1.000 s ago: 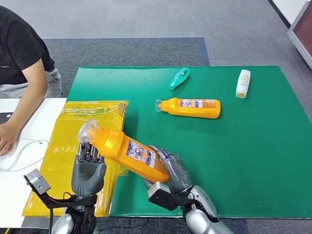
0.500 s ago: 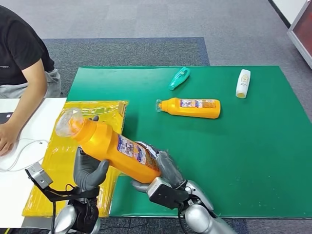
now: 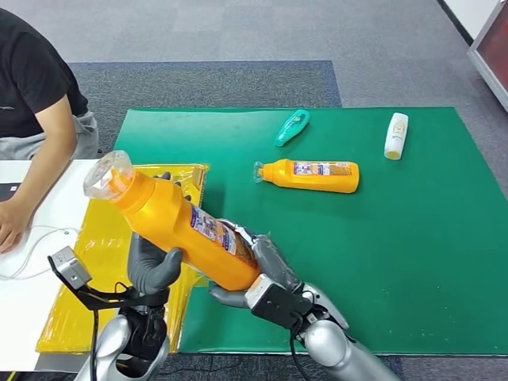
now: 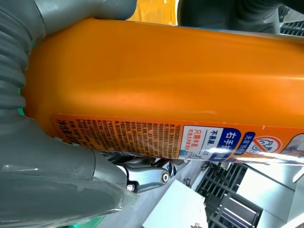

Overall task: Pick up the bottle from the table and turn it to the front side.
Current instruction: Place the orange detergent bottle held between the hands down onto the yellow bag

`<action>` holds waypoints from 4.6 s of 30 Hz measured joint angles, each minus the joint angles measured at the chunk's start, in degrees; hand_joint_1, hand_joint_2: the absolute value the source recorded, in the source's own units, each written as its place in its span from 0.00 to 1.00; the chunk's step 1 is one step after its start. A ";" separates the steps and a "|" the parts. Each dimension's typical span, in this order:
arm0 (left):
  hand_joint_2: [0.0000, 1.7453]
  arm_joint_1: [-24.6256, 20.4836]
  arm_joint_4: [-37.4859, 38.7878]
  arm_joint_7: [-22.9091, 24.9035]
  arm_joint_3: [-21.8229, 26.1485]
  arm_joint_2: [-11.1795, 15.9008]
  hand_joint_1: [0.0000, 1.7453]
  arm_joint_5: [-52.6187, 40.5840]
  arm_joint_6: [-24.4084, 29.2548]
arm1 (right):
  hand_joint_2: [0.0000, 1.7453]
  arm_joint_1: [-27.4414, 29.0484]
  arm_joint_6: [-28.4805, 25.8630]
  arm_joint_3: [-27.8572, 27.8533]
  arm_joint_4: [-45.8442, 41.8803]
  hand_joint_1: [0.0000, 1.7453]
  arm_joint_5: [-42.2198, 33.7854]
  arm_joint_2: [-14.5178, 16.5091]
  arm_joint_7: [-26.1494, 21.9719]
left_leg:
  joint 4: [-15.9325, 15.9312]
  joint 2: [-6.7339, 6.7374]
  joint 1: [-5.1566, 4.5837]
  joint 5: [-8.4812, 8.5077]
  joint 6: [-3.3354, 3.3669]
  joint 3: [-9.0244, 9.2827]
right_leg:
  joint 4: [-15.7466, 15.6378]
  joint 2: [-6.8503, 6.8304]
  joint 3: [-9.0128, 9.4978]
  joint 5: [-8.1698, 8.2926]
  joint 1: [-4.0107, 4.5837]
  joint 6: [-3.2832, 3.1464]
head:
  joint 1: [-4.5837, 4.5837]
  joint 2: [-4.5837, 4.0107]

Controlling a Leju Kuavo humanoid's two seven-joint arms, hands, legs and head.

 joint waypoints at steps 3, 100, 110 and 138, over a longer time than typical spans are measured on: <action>1.00 -0.11 0.04 0.00 -0.01 -0.07 0.00 -0.01 -0.08 | 1.00 -0.21 -0.03 0.05 0.00 1.00 0.10 -0.01 0.01 | 0.00 0.00 0.00 0.00 0.00 -0.01 | 0.00 0.00 -0.01 0.00 0.00 0.00 | 0.00 0.00; 1.00 0.60 -6.61 11.06 -0.62 31.56 1.00 -50.77 -1.05 | 1.00 3.19 -9.93 -2.47 13.22 0.00 13.29 3.38 -1.90 | 0.02 0.10 0.07 0.11 -0.18 -0.33 | 0.03 0.14 -0.37 0.04 0.11 -0.08 | -0.01 0.00; 1.00 1.33 -7.58 11.12 0.07 34.49 1.00 -54.91 -0.66 | 1.00 3.38 -8.58 -2.54 13.25 0.00 13.46 3.64 -2.16 | 0.02 0.10 0.07 0.12 -0.18 -0.33 | 0.04 0.14 -0.39 0.04 0.12 -0.08 | -0.02 0.00; 1.00 -12.14 23.01 9.27 -0.66 17.65 1.00 -48.00 16.10 | 1.00 0.47 -9.19 1.21 14.96 0.00 13.25 4.30 -2.89 | 0.10 0.07 0.06 0.13 -0.16 -0.41 | 0.03 0.09 -0.40 0.12 0.09 -0.03 | -0.02 0.00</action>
